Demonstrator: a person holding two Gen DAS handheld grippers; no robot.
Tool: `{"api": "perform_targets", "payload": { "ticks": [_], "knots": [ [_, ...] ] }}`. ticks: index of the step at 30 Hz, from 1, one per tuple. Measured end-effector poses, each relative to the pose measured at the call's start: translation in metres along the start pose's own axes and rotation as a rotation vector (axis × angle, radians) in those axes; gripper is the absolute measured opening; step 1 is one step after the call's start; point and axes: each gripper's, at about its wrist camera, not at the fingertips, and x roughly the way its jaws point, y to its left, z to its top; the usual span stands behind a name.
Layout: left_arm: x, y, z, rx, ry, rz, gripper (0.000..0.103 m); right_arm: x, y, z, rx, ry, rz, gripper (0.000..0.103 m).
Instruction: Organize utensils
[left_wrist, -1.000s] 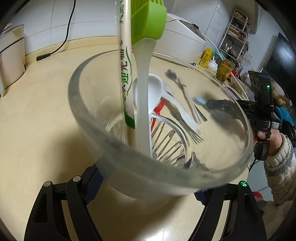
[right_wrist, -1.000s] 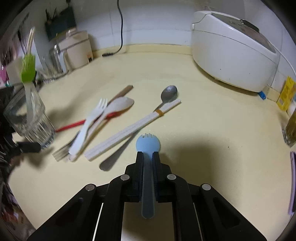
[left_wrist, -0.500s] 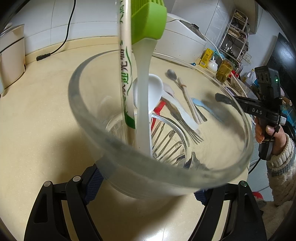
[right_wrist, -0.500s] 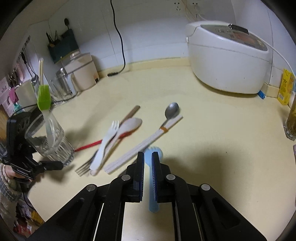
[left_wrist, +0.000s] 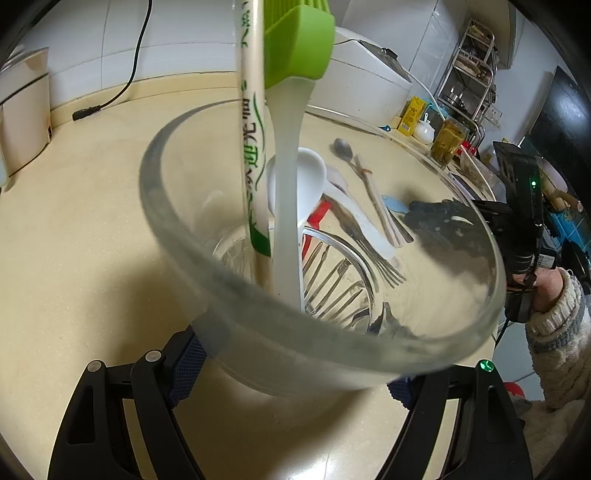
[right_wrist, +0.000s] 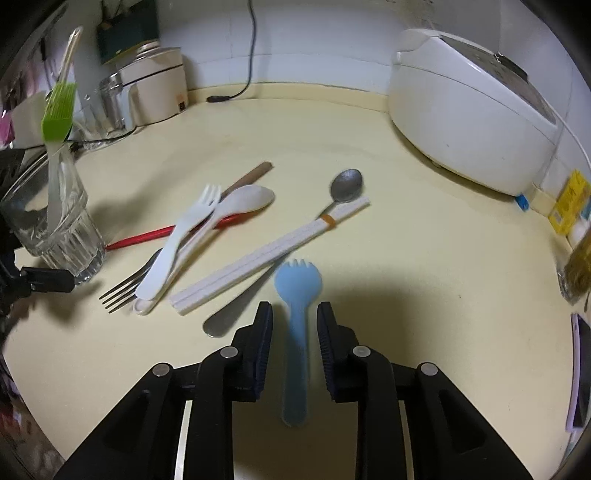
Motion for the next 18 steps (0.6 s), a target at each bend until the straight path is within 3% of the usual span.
{"api": "perform_targets", "payload": {
  "ticks": [4, 5, 7, 18],
  "knots": [
    [0.0, 0.0, 0.0, 0.004, 0.001, 0.004, 0.084, 0.003, 0.001, 0.004, -0.012, -0.008, 0.003, 0.023],
    [0.0, 0.001, 0.0, 0.004, 0.001, 0.004, 0.084, 0.004, 0.002, 0.006, -0.009, -0.008, 0.007, 0.016],
    [0.0, 0.0, 0.0, 0.004, 0.001, 0.003, 0.084, 0.005, 0.002, 0.006, -0.006, -0.009, 0.004, 0.01],
    [0.0, 0.004, 0.001, -0.001, 0.0, -0.006, 0.084, -0.02, -0.015, -0.002, 0.151, -0.091, 0.109, 0.008]
  ]
}}
